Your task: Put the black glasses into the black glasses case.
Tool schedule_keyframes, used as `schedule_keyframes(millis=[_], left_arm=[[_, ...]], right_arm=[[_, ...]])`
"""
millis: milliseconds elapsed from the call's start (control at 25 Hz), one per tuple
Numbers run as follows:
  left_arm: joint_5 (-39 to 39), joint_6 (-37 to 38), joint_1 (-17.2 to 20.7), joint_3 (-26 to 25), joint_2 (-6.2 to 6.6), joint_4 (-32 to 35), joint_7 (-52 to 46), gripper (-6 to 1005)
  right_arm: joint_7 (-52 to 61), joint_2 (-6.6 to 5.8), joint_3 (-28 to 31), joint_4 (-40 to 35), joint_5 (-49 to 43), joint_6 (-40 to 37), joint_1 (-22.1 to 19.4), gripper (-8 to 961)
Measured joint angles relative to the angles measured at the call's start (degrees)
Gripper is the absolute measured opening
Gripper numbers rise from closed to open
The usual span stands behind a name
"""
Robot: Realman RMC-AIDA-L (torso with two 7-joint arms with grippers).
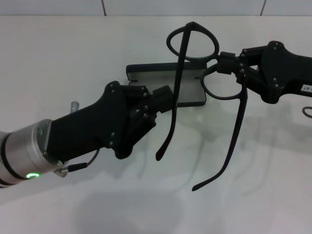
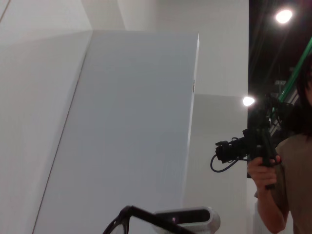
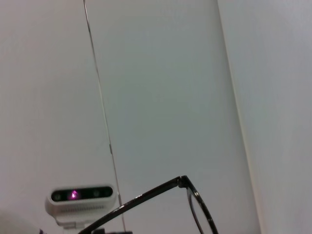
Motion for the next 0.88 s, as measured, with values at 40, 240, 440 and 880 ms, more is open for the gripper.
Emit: schedule_keyframes(millis=[40,240,440,880], left_arm=[[0.09,-0.09,-0.26,0.02,0.01,-0.63,0.5,37],[0.03,-0.23,-0.33,0.04,0.05,-1.65,1.85,37],[-0.14,-0.43,0.1,-0.03,0.08,-1.93,2.03,38],[-5.3,1.17,2.11,0.29,0.34,-1.2,1.76,39]], right_arm=[[0.0,0.0,0.0,0.0,0.0,0.0,0.0,35],[-0.08,0.08,0.29,1.28,0.14,-0.87,1.83,35],[-0.11,0.19,0.19,2.59,0.25,-2.02,3.11,35],[-0.17,-0.21,0.24,5.96,-0.4,-2.88,3.14,34]])
